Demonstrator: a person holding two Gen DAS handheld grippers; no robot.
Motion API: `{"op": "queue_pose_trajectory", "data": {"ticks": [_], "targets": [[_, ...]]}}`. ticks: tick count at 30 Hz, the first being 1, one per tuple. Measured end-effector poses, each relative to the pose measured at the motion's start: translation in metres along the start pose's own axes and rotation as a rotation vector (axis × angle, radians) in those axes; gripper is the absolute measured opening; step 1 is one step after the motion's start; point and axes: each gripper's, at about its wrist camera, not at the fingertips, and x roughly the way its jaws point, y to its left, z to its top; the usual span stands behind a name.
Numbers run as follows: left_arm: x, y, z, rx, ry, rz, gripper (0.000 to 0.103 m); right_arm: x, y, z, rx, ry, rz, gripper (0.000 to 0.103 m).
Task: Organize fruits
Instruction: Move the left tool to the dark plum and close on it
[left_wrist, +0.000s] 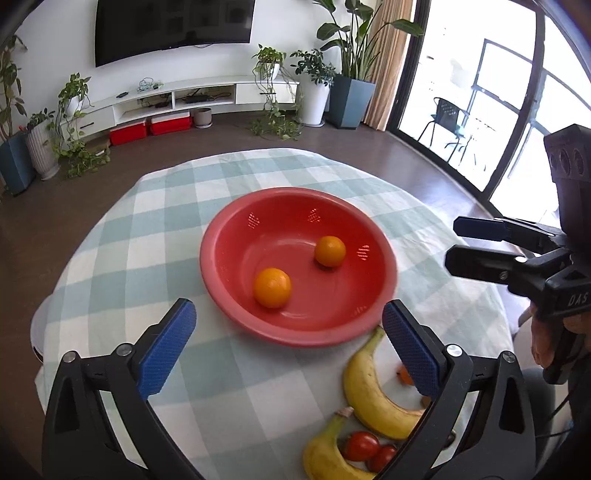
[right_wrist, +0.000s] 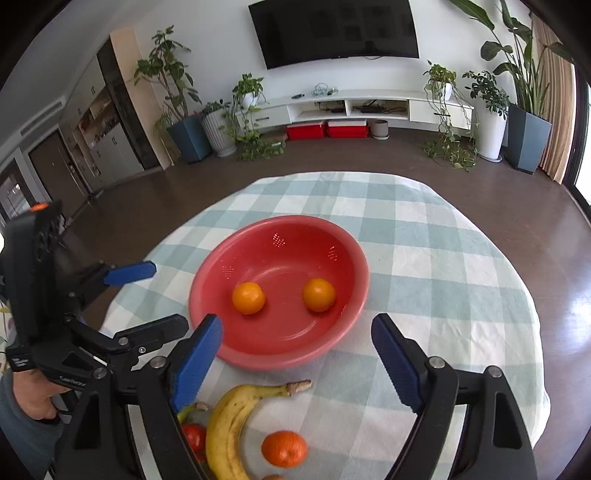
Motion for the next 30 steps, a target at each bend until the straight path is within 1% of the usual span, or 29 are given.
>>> {"op": "queue_pose_trajectory", "data": {"ticks": [3, 5, 6, 8, 10, 12, 14, 16, 18, 19, 20, 21, 23, 24, 26, 28, 30], "targets": [[-0.021, -0.011, -0.029, 0.008, -0.022, -0.004, 0.103, -0.035, -0.005, -0.028, 0.044, -0.049, 0.005, 0.088], [-0.033, -0.022, -0.051, 0.004, -0.001, 0.009, 0.103, -0.055, -0.007, -0.05, 0.057, -0.074, -0.013, 0.088], [-0.037, -0.027, -0.062, -0.006, 0.024, 0.022, 0.103, -0.064, -0.008, -0.061, 0.06, -0.085, -0.027, 0.088], [-0.04, -0.033, -0.084, -0.058, 0.086, 0.059, 0.103, -0.076, -0.008, -0.085, 0.074, -0.1, -0.055, 0.088], [-0.048, -0.036, -0.106, -0.133, 0.084, 0.06, 0.103, -0.084, -0.008, -0.107, 0.112, -0.097, -0.073, 0.088], [-0.055, -0.041, -0.127, -0.189, 0.077, 0.061, 0.103, -0.09, -0.007, -0.127, 0.146, -0.102, -0.061, 0.088], [-0.06, -0.05, -0.142, -0.203, 0.073, 0.064, 0.103, -0.093, -0.002, -0.145, 0.147, -0.096, -0.068, 0.086], [-0.063, -0.06, -0.151, -0.186, 0.067, 0.087, 0.103, -0.091, 0.001, -0.155, 0.129, -0.08, -0.094, 0.083], [-0.062, -0.065, -0.156, -0.18, 0.074, 0.103, 0.103, -0.085, -0.001, -0.161, 0.13, -0.041, -0.121, 0.078], [-0.064, -0.067, -0.158, -0.187, 0.067, 0.102, 0.103, -0.082, -0.004, -0.164, 0.146, -0.022, -0.131, 0.075], [-0.066, -0.067, -0.156, -0.19, 0.052, 0.103, 0.103, -0.079, -0.007, -0.165, 0.166, -0.001, -0.137, 0.074], [-0.07, -0.07, -0.156, -0.182, 0.036, 0.102, 0.103, -0.078, -0.009, -0.167, 0.177, 0.015, -0.142, 0.073], [-0.071, -0.079, -0.152, -0.134, 0.031, 0.085, 0.103, -0.072, -0.011, -0.169, 0.177, 0.05, -0.159, 0.071], [-0.07, -0.086, -0.15, -0.094, 0.036, 0.074, 0.103, -0.069, -0.01, -0.171, 0.174, 0.07, -0.162, 0.071], [-0.066, -0.095, -0.146, -0.016, 0.046, 0.065, 0.103, -0.061, -0.01, -0.173, 0.172, 0.101, -0.158, 0.066], [-0.064, -0.103, -0.139, 0.065, 0.043, 0.045, 0.102, -0.056, -0.01, -0.174, 0.176, 0.114, -0.161, 0.063], [-0.059, -0.108, -0.13, 0.151, 0.051, 0.046, 0.102, -0.051, -0.011, -0.174, 0.183, 0.12, -0.167, 0.061]]}}
